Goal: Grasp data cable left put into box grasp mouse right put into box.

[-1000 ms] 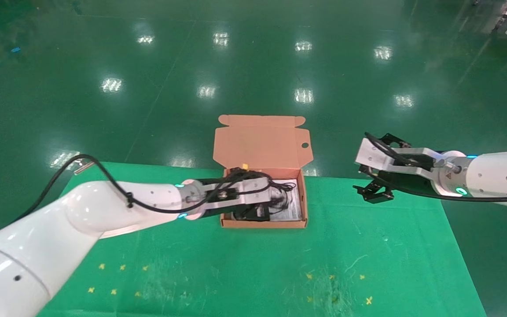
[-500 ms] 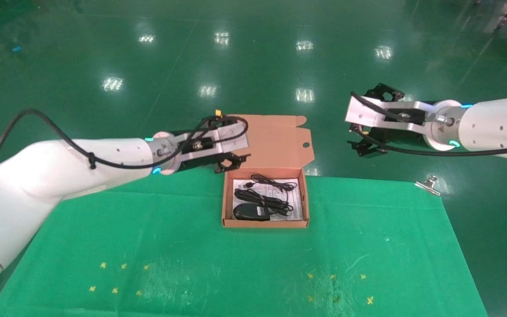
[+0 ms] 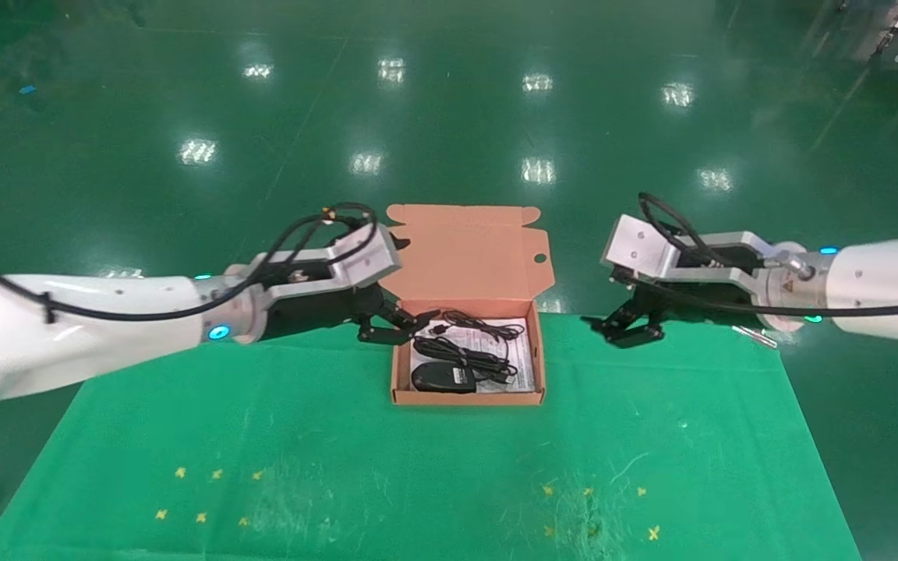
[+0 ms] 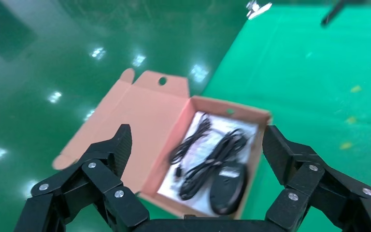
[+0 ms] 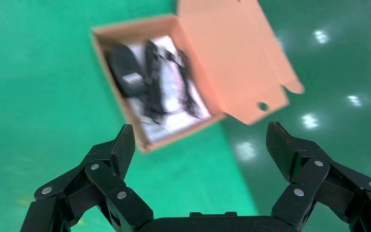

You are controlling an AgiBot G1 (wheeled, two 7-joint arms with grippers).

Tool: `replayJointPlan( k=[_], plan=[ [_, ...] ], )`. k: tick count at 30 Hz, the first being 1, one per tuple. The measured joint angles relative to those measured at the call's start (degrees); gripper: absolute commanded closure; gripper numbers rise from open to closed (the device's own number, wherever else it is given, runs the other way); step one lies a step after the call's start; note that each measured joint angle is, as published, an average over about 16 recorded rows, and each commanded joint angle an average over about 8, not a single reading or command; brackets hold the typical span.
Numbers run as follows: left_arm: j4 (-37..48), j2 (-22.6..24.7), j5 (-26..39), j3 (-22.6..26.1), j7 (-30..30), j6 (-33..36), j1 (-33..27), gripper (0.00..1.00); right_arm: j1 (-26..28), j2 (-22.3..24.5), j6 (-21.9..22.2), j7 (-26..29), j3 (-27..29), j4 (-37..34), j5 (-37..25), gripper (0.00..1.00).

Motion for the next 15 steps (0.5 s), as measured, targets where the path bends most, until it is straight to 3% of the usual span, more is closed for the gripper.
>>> replayJointPlan(
  k=[15],
  plan=[
    [-5.38, -6.22, -8.31, -6.37, -2.5, 8.95, 4.85, 0.0, -7.03, 2.7, -8.04, -2.64, 9.1, 2.43, 11.14, 0.0]
  ],
)
